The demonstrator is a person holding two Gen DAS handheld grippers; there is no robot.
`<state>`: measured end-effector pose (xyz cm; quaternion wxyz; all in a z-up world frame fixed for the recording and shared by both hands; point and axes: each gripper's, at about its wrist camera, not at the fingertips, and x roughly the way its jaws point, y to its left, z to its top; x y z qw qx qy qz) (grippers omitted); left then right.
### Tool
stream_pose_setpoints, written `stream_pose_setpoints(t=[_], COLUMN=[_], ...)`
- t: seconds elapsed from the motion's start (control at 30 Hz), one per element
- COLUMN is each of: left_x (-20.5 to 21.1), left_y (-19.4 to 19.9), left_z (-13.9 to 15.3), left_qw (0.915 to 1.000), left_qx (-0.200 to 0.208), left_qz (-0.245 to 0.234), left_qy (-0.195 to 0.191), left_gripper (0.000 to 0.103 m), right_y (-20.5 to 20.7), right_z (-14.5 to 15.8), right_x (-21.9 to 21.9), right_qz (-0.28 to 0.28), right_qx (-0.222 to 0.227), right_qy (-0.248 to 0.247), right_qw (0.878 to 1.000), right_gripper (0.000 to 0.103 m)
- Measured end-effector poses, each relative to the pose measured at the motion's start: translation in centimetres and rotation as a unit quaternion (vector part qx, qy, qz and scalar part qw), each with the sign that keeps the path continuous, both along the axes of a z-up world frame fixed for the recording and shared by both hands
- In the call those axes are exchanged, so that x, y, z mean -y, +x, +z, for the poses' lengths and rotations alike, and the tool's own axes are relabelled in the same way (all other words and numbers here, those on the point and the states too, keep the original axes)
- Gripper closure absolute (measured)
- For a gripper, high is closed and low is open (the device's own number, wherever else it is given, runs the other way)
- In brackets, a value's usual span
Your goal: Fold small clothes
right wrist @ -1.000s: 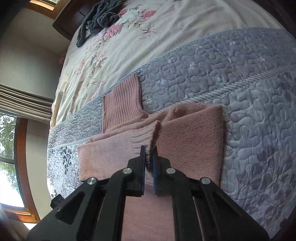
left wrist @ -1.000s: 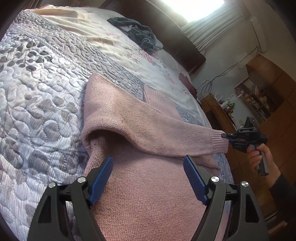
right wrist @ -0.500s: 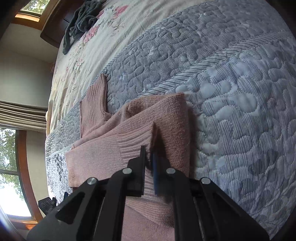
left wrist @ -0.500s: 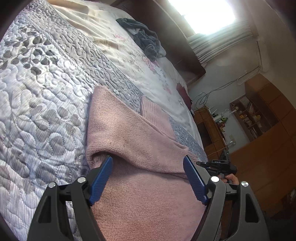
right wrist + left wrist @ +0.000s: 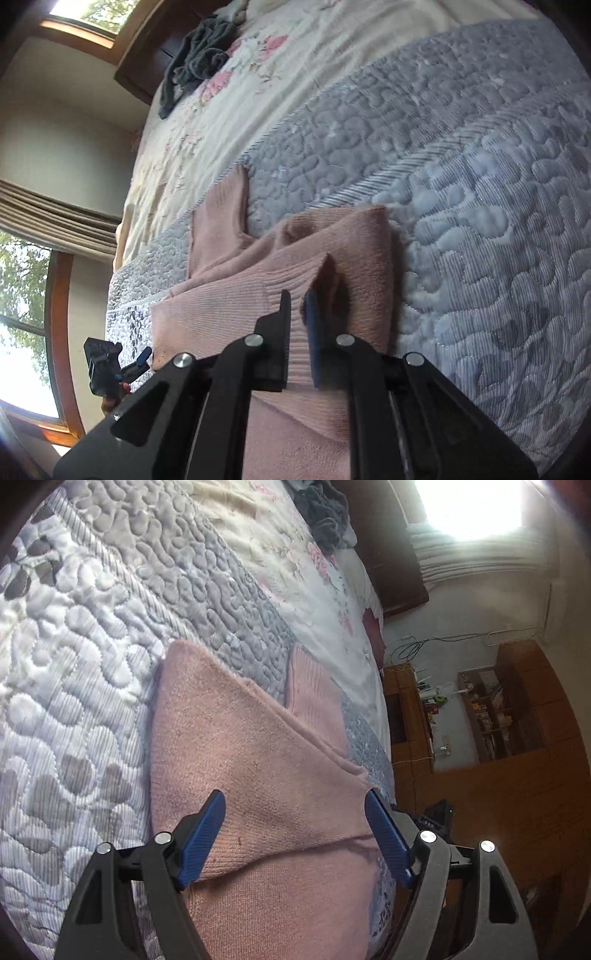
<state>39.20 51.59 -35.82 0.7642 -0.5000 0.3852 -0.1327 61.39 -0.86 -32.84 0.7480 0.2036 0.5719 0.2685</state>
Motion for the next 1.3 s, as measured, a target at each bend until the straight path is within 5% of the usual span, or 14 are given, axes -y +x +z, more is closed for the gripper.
stream_pose_setpoints(t=[0.07,0.2,0.33,0.47,0.6,0.7,0.8,0.87,0.93,0.97,1.2,1.3], left_x=[0.1,1.3,1.7,2.5,3.1,3.1,3.3,2.4,0.4,-0.7,-3.2,-2.5], left_y=[1.5,4.8,5.1,3.5,3.5,4.3,5.2,5.1,4.4,3.8,2.2,1.9], left_z=[0.4,-2.7,-2.6,-0.2,-3.0,-2.5,-0.7,0.7,1.7,2.0,1.8,1.6], left_qw=[0.9998,0.9959,0.9947,0.9934,0.9834,0.9808,0.9815,0.9867,0.9927,0.9947,0.9951,0.9953], left_qx=[0.002,-0.06,-0.06,-0.011,-0.084,-0.094,-0.073,-0.044,-0.023,-0.017,-0.038,-0.033], left_qz=[-0.019,-0.054,-0.062,-0.103,-0.119,-0.12,-0.125,-0.111,-0.079,-0.059,-0.035,-0.044], left_qy=[0.005,0.04,0.056,0.05,0.109,0.122,0.125,0.11,0.089,0.082,0.084,0.08], left_gripper=[0.024,0.025,0.026,0.026,0.028,0.027,0.027,0.027,0.027,0.027,0.027,0.027], right_y=[-0.7,-0.9,-1.2,-1.9,-1.9,-0.8,-0.2,-0.2,0.0,0.2,0.3,0.5], right_z=[0.4,-2.3,-4.4,-2.5,-2.3,-2.5,-0.8,-0.2,-0.5,-0.9,-3.4,-3.3], right_x=[-1.1,-2.7,-1.1,0.4,0.0,0.0,0.4,0.1,-0.3,-0.5,-1.3,-1.8], right_qz=[0.023,0.043,0.033,0.023,0.029,-0.005,-0.02,-0.019,-0.013,-0.011,0.013,0.027], right_qx=[0.004,-0.037,-0.056,-0.038,-0.03,-0.027,0.002,0.013,0.014,0.013,0.003,-0.013], right_qy=[0.008,0.0,-0.008,0.006,0.002,-0.035,-0.006,0.007,-0.013,-0.034,-0.074,-0.063], right_qw=[1.0,0.998,0.998,0.999,0.999,0.999,1.0,1.0,1.0,0.999,0.997,0.998], right_gripper=[0.09,0.085,0.1,0.091,0.085,0.086,0.083,0.072,0.047,0.046,0.048,0.083])
